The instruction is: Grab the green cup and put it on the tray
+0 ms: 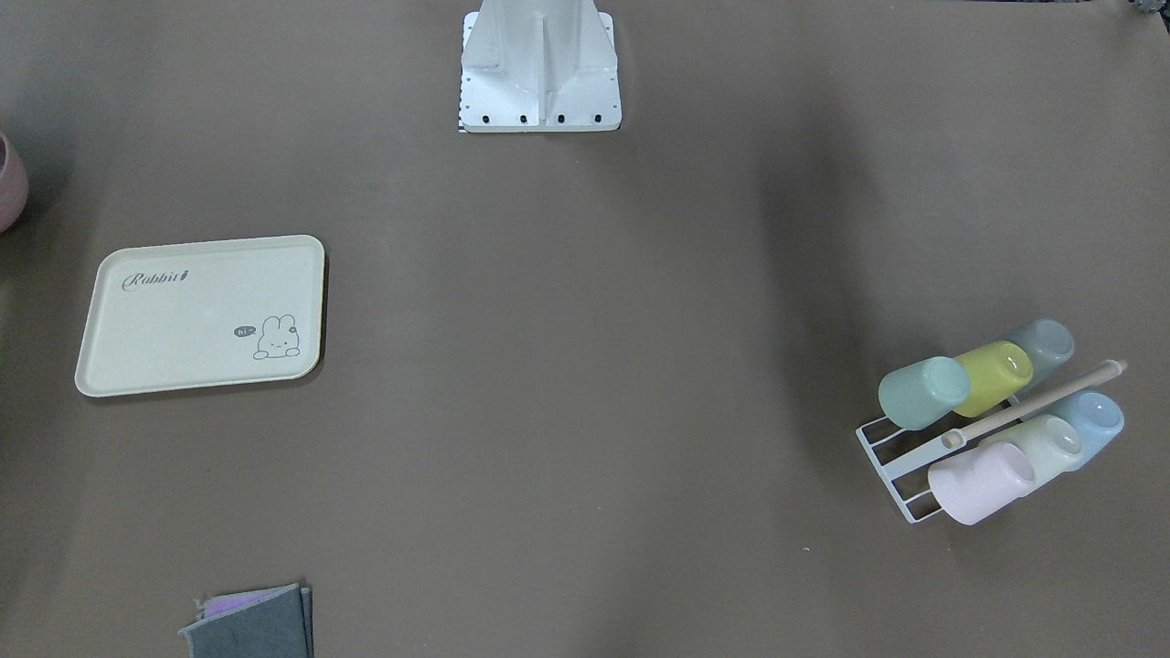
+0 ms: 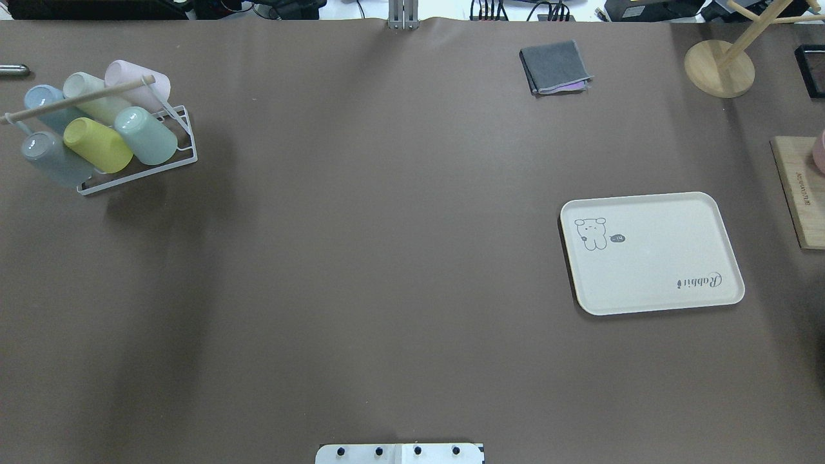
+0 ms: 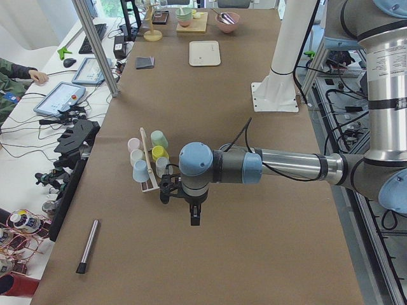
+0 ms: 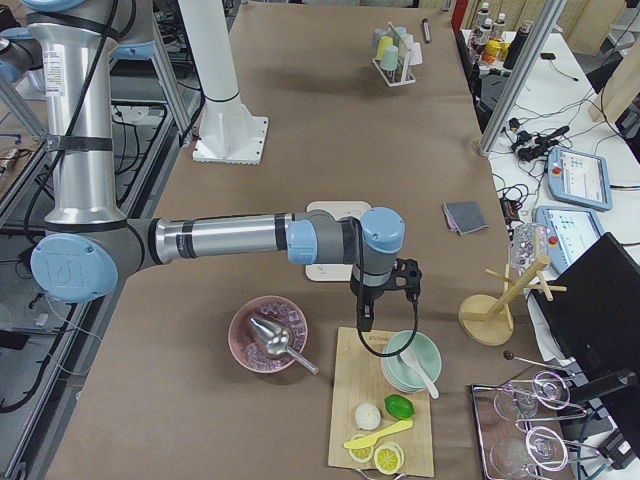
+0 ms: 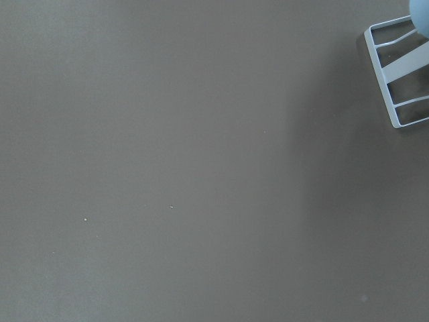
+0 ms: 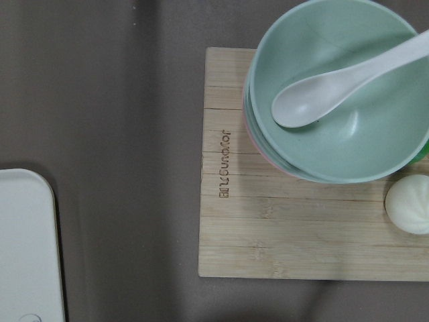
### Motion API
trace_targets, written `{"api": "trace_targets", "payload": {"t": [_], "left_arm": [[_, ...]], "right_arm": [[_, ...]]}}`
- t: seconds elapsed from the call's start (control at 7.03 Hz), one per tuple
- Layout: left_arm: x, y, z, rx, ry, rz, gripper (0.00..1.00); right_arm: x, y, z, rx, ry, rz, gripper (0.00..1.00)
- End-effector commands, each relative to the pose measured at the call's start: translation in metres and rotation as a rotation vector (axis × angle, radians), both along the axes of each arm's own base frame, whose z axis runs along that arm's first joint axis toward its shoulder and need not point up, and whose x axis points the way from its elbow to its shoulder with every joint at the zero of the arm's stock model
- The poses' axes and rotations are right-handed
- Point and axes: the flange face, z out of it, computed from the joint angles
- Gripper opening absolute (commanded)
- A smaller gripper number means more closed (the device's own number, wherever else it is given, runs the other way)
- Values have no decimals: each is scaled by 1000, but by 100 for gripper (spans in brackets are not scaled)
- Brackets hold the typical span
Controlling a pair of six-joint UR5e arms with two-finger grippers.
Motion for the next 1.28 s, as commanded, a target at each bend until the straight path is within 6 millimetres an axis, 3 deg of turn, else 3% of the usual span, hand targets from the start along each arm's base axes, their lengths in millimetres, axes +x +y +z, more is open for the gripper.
{"api": "trace_targets", "payload": {"t": [0.0,0.43,1.14], "left_arm": [[0,-2,-1,8,-1,1,99],[0,-3,-7,26,0,1,99],[4,-31,-71,180,73,11,99]], "right_arm": [[0,0,-1,3,-2,0,100],[0,-1,-3,6,-3,0,100],[0,2,1,-3,-4,0,100]]}}
